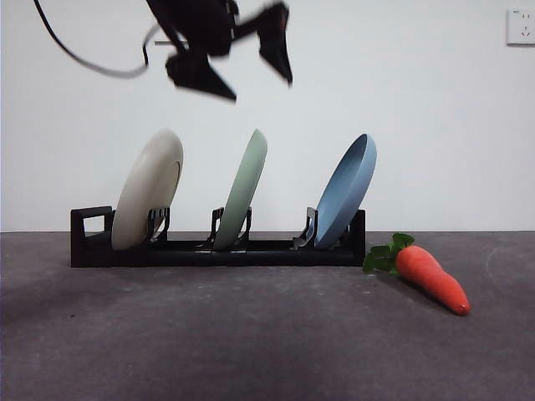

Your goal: Take the green plate from the plate rack,put the plate on the table,take the carrot from the table,put the carrot in the plate

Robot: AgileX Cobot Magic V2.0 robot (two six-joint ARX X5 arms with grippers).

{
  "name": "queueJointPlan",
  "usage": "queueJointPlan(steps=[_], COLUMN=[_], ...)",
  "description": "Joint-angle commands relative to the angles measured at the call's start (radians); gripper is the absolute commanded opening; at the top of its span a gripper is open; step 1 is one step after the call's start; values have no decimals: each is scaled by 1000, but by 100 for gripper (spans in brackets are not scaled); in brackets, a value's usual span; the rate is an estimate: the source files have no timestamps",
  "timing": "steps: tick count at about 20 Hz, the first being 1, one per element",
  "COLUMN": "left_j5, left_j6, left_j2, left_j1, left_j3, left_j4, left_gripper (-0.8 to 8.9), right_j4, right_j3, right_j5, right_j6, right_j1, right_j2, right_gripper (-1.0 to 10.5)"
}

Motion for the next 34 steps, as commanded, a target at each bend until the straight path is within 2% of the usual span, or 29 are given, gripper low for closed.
queueJointPlan(steps=[1, 5, 6, 9, 10, 12, 25, 30, 34], left_j5=[-8, -10, -10, -5, -2, -3, 23, 30, 86], left_j6=[1, -6, -6, -6, -7, -7, -26, -26, -26], left_j2=[60, 126, 132, 132, 132, 132, 97, 23, -70], left_j1=[0, 0, 0, -6, -6, -6, -3, -2, -7], left_j3=[-2, -2, -2, -2, -2, -2, 5, 27, 51], left_j4=[19, 28, 26, 34, 34, 16, -13, -26, -80], left_gripper=[655, 645, 568, 203, 112, 10, -8, -8, -8], right_j4=[5, 5, 5, 5, 5, 5, 5, 5, 5], right_j3=[3, 3, 3, 3, 3, 3, 3, 3, 3], right_j5=[3, 3, 3, 3, 3, 3, 2, 2, 2], right_j6=[2, 2, 2, 2, 2, 2, 2, 2, 2], right_j1=[2, 2, 2, 2, 2, 2, 2, 2, 2], right_j2=[2, 2, 2, 2, 2, 2, 2, 2, 2], right_gripper=[690, 690, 690, 690, 690, 689, 690, 690, 690])
